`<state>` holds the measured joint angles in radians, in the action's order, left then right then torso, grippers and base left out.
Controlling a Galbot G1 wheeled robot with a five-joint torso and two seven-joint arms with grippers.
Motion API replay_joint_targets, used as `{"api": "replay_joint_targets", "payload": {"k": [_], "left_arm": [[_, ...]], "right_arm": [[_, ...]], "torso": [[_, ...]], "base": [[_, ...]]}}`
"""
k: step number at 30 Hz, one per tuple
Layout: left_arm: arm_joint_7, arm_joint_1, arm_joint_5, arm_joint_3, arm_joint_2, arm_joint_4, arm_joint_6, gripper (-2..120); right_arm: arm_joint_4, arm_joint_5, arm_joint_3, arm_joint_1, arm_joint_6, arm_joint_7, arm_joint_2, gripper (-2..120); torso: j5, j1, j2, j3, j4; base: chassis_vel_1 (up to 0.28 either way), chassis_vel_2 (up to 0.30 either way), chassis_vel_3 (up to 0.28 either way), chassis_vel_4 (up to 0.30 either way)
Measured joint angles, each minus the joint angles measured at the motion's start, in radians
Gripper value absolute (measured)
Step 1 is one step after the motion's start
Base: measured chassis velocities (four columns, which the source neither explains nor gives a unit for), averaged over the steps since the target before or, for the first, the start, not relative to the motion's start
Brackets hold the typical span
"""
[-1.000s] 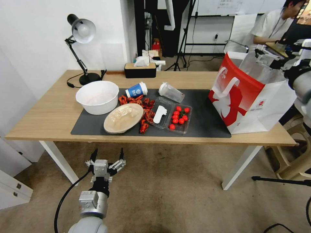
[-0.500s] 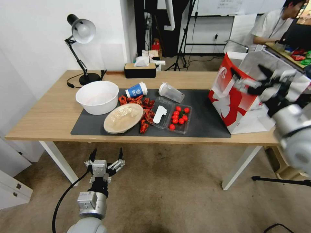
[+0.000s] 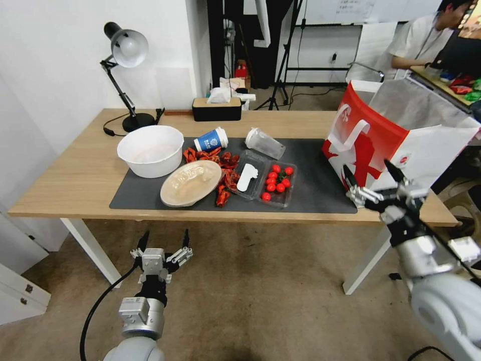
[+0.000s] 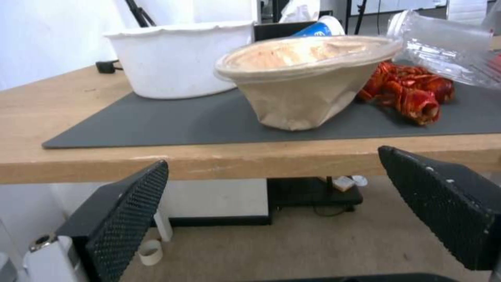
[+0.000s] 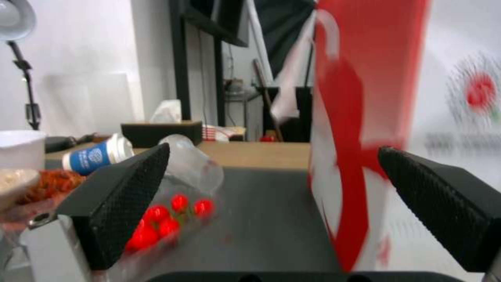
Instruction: Pick up the trash from the table and place it into the takeout bag.
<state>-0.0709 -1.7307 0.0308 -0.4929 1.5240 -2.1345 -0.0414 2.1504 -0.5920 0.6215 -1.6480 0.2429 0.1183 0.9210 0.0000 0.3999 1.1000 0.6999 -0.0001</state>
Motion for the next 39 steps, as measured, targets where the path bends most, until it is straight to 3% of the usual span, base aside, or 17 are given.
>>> {"api": "replay_joint_targets", "payload": {"k": [5, 14, 39], "left_arm": [[0.000, 0.004, 0.003, 0.002, -0.004, 0.008, -0.001, 100], [0.001, 0.015, 0.006, 0.009, -0.005, 0.023, -0.001, 100], [0.001, 0.019, 0.010, 0.007, -0.007, 0.036, -0.003, 100]], "right_arm": [[-0.064, 0.044, -0.038, -0.040, 0.085, 0.002, 0.055, 100], [-0.126, 0.085, -0.092, -0.057, 0.154, -0.010, 0.138, 100], [-0.157, 0.125, -0.131, -0.053, 0.169, -0.004, 0.193, 100]], "torso": [[-0.0002, 0.000, 0.000, 0.000, 0.0001], [-0.0002, 0.000, 0.000, 0.000, 0.0002], [-0.0001, 0.000, 0.000, 0.000, 0.0002]], "base": [[0.000, 0.000, 0.000, 0.000], [0.000, 0.000, 0.000, 0.000], [0.000, 0.000, 0.000, 0.000]]}}
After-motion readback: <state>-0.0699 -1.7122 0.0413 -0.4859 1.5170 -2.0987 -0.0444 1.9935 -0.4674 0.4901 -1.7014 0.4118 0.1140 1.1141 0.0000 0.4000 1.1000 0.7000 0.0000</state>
